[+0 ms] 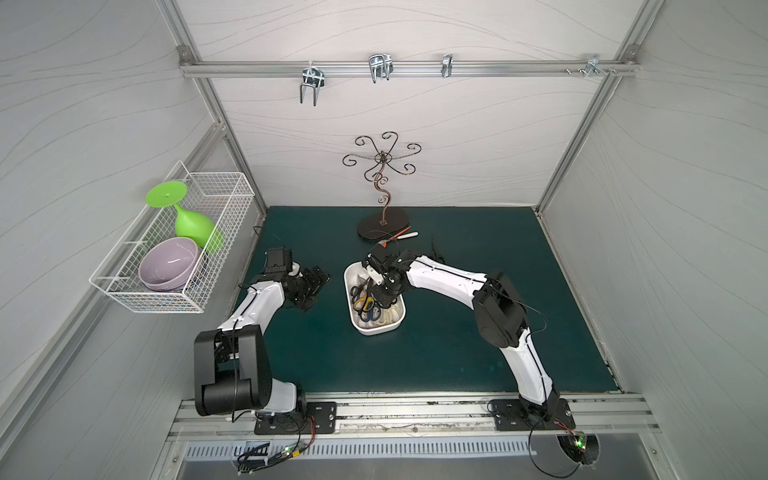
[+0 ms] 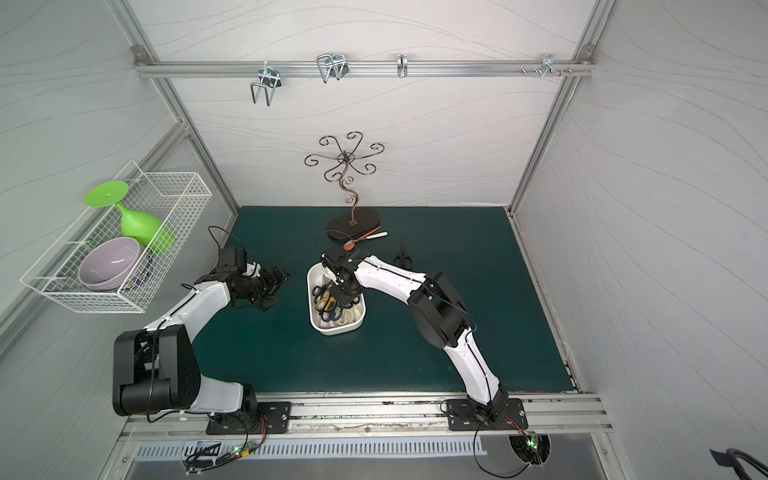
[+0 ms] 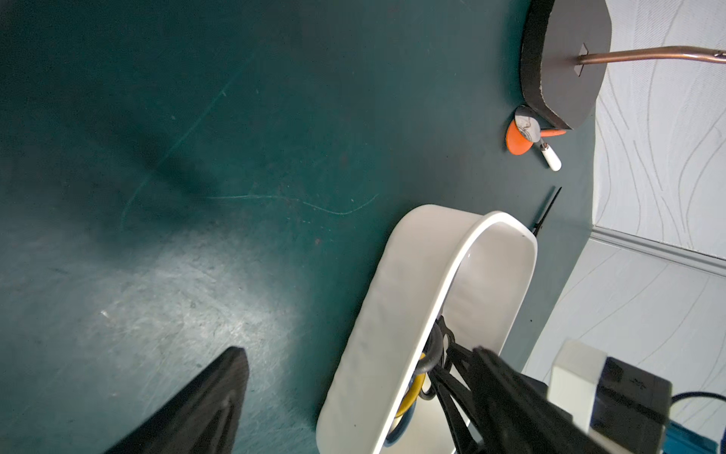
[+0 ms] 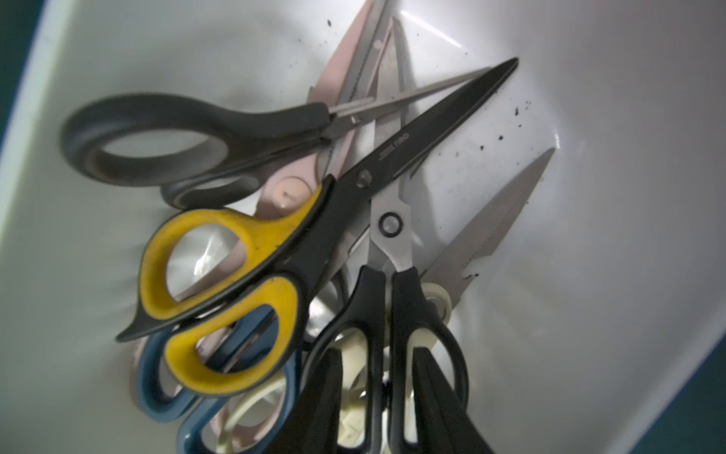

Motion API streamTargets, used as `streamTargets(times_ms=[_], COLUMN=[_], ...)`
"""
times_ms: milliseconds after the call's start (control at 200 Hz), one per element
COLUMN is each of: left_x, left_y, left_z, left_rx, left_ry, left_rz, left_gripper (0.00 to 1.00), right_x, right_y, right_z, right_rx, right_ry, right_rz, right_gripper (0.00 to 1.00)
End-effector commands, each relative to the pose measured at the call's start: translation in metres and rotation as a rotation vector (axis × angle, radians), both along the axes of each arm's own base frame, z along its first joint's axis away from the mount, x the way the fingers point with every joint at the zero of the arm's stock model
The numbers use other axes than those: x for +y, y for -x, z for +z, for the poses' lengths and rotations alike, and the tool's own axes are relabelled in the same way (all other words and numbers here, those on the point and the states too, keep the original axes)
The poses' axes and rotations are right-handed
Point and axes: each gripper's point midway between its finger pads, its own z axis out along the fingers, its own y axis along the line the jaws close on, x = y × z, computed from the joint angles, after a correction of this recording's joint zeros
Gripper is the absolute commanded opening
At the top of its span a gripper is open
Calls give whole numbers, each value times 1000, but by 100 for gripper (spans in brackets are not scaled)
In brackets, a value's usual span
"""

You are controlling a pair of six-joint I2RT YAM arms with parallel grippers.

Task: Take the scissors out of the storage box
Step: Pick up the scissors from the storage box.

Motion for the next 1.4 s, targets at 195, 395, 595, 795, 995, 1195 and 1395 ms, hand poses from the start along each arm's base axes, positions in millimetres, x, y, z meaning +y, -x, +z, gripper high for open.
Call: streamTargets(times_ms=[195,395,595,795,995,1195,1395], left_x=[2,1,1,2,2,2,3], left_y=[-6,-7,-7,-7,-7,-7,-7], left_z=[-1,-2,-1,0,0,0,1], left_rx=[-9,-6,-10,-12,-13,-13,-15], left_ry=[16,26,32,32,33,32,32], left_rz=[6,9,13,15,18,20,21], left_gripper=[92,92,92,92,92,92,92], right_x=[-7,-10,-11,-12,-9,-7,-9], right_y=[4,9,12,9,9,7,5], right_z=[-12,-10,-13,-20,-19,-12,11], right_rx=[60,69,62,64,69,62,62], right_ry=[60,71,92,109,94,85,93], right_rz=[38,49,38,23,16,0,-35], right_gripper=[31,32,31,28,20,14,11])
